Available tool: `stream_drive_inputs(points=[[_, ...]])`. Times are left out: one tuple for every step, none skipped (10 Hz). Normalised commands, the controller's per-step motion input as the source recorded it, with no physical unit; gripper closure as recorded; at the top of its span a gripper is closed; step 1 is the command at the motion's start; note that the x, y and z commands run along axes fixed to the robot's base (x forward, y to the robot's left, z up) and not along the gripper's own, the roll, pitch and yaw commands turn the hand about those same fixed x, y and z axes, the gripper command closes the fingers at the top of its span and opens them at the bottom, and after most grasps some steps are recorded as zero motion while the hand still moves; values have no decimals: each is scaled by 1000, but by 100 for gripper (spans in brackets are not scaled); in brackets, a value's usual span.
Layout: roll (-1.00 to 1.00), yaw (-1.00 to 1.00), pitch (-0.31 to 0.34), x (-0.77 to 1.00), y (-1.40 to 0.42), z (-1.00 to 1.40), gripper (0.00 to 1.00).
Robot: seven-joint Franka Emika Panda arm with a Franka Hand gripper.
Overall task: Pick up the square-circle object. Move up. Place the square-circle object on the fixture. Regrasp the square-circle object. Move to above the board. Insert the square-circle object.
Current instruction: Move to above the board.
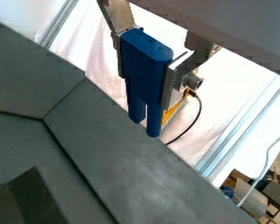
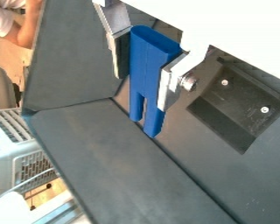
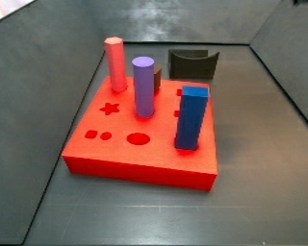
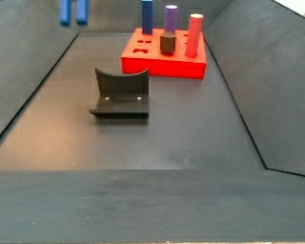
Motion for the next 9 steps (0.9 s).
stream_drive_inputs(points=[[-34, 120, 144, 180, -17, 1000, 100], [-39, 128, 133, 171, -19, 1000, 100], [-49, 144, 111, 143, -23, 997, 100], [-53, 149, 104, 115, -23, 881, 100], [-59, 144, 79, 64, -20, 592, 100], [-60, 143, 71, 49, -19, 479, 100], [-63, 131, 56, 40, -20, 250, 100], [-1000, -94, -39, -831, -1000, 41, 100], [-1000, -96, -43, -832, -1000, 40, 100]])
